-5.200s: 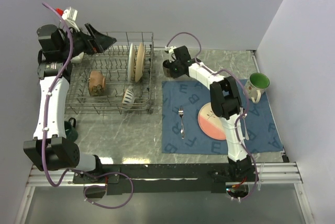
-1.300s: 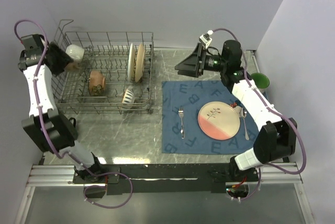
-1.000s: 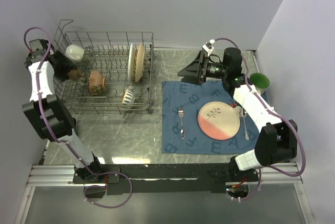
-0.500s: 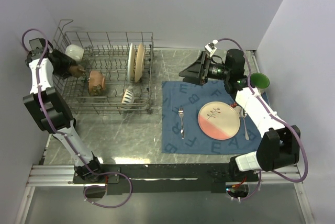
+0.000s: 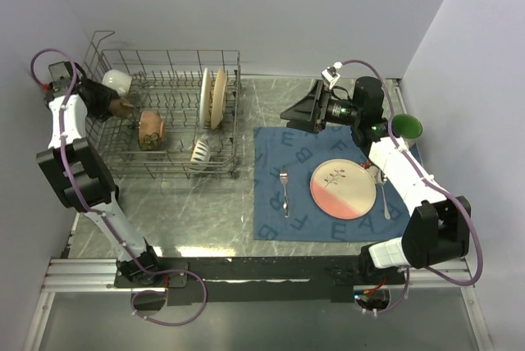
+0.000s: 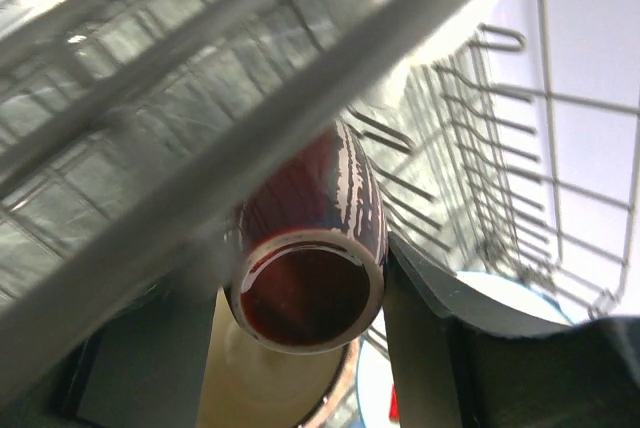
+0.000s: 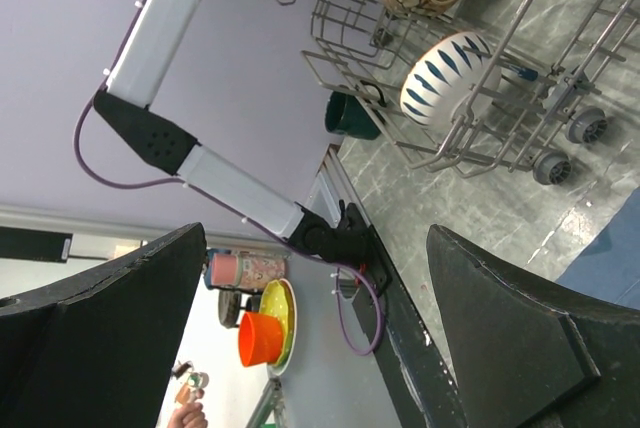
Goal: Load the mixed dishes into the dish rack
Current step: Place the cup upside down on the dish rack
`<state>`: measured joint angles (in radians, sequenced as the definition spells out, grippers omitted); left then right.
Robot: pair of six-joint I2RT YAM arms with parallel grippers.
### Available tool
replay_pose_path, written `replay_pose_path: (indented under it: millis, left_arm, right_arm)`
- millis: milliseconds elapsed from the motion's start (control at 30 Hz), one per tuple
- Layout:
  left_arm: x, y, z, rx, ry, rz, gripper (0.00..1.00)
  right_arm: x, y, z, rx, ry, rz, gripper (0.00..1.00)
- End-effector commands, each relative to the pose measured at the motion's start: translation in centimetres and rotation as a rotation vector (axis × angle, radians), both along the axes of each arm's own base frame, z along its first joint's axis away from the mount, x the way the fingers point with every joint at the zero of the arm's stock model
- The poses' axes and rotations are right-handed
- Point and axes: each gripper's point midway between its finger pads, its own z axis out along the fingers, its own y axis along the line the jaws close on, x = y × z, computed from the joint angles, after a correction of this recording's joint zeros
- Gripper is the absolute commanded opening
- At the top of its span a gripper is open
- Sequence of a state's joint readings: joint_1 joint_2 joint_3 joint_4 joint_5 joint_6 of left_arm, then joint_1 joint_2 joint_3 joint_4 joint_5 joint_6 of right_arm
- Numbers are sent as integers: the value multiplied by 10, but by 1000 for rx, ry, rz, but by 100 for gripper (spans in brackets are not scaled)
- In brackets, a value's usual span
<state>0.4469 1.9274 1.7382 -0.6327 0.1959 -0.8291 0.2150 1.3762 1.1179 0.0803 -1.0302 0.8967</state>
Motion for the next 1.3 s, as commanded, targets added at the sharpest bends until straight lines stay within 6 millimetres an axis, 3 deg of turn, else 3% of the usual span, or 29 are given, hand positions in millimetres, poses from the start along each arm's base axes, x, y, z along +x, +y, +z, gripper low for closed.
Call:
replay_pose_path:
  millis: [0,233,600,900,967,1000,1067,1267]
  left_arm:
    - [-11,33,9,85,-3,239,1]
    - [-15,25,17,69,-45,396,1]
    - [6,11,0,-106,-16,576,1]
    - [16,3,11,-129,-41,701,1]
    - [17,1,9,-145,-34,715,4]
    - [19,0,10,-148,-39,712,12]
    - [18,-1,8,-156,-25,723,15]
    - [12,-1,10,-166,-37,765,14]
  right_arm:
    - [-2,-4,11,-4,-52,-22,100]
    - [-5,-6,3,-21,-37,-23,100]
    - [-12,-8,3,-36,-53,-16,100]
    - [-16,-14,-4,-57,-34,-28,100]
    - [-17,-15,-3,-58,-37,-34,100]
    - [-17,-15,-3,-58,-37,-33,100]
    - [-16,-16,-4,-59,-35,-38,100]
    - [-17,-18,-5,-59,-35,-42,100]
